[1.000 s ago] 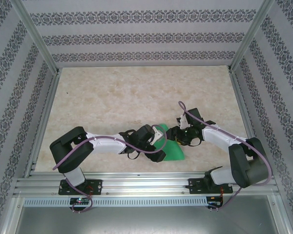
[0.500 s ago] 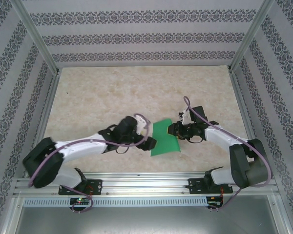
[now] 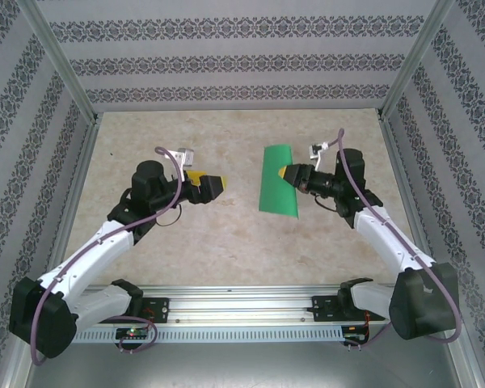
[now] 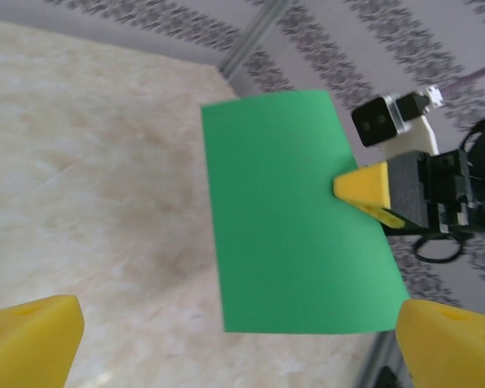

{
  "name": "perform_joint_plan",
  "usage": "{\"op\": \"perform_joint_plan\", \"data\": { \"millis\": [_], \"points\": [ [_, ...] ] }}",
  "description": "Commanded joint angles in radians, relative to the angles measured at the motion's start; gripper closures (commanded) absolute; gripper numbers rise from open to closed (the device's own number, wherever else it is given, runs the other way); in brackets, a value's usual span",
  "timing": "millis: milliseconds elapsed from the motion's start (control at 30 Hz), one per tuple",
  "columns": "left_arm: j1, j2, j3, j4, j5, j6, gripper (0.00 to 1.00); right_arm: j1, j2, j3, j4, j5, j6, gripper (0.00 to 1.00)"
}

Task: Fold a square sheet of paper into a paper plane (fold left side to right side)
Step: Pick up the square sheet of paper from the center of the table, then place a square sheet of paper at the center of the table.

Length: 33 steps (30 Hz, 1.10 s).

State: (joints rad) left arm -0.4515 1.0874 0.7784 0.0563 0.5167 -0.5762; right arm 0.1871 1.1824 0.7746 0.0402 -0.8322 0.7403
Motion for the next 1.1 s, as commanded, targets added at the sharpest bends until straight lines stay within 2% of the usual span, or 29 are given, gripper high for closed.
{"op": "perform_joint_plan", "data": {
  "millis": [0, 100, 267, 500, 600, 700, 867, 967, 1067],
  "points": [
    [0.017, 0.030, 0.087, 0.106, 0.151, -0.046, 0.00, -0.004, -0.030, 0.112, 0.095, -0.089, 0.059, 0.72],
    [0.020, 0.071, 0.153, 0.148, 0.215, -0.066, 0.00, -0.003, -0.027, 0.209, 0.094, -0.145, 0.079, 0.72],
    [0.020, 0.151, 0.230, 0.316, 0.374, -0.170, 0.00, 0.014, -0.019, 0.342, 0.067, -0.206, 0.091, 0.73],
    [0.016, 0.195, 0.290, 0.360, 0.440, -0.206, 0.00, 0.064, -0.017, 0.416, 0.071, -0.226, 0.102, 0.73],
    [0.003, 0.210, 0.292, 0.414, 0.467, -0.243, 0.05, 0.078, -0.015, 0.410, 0.076, -0.218, 0.104, 0.73],
    [-0.017, 0.226, 0.298, 0.425, 0.482, -0.249, 0.20, 0.081, -0.011, 0.398, 0.076, -0.211, 0.105, 0.73],
    [-0.030, 0.231, 0.292, 0.378, 0.462, -0.231, 0.66, 0.077, -0.013, 0.383, 0.010, -0.176, 0.054, 0.71],
    [-0.032, 0.223, 0.264, 0.343, 0.431, -0.218, 0.86, 0.067, -0.018, 0.383, -0.098, -0.137, -0.021, 0.66],
    [-0.033, 0.225, 0.224, 0.301, 0.388, -0.215, 0.91, 0.049, -0.024, 0.375, -0.240, -0.075, -0.113, 0.53]
  ]
}}
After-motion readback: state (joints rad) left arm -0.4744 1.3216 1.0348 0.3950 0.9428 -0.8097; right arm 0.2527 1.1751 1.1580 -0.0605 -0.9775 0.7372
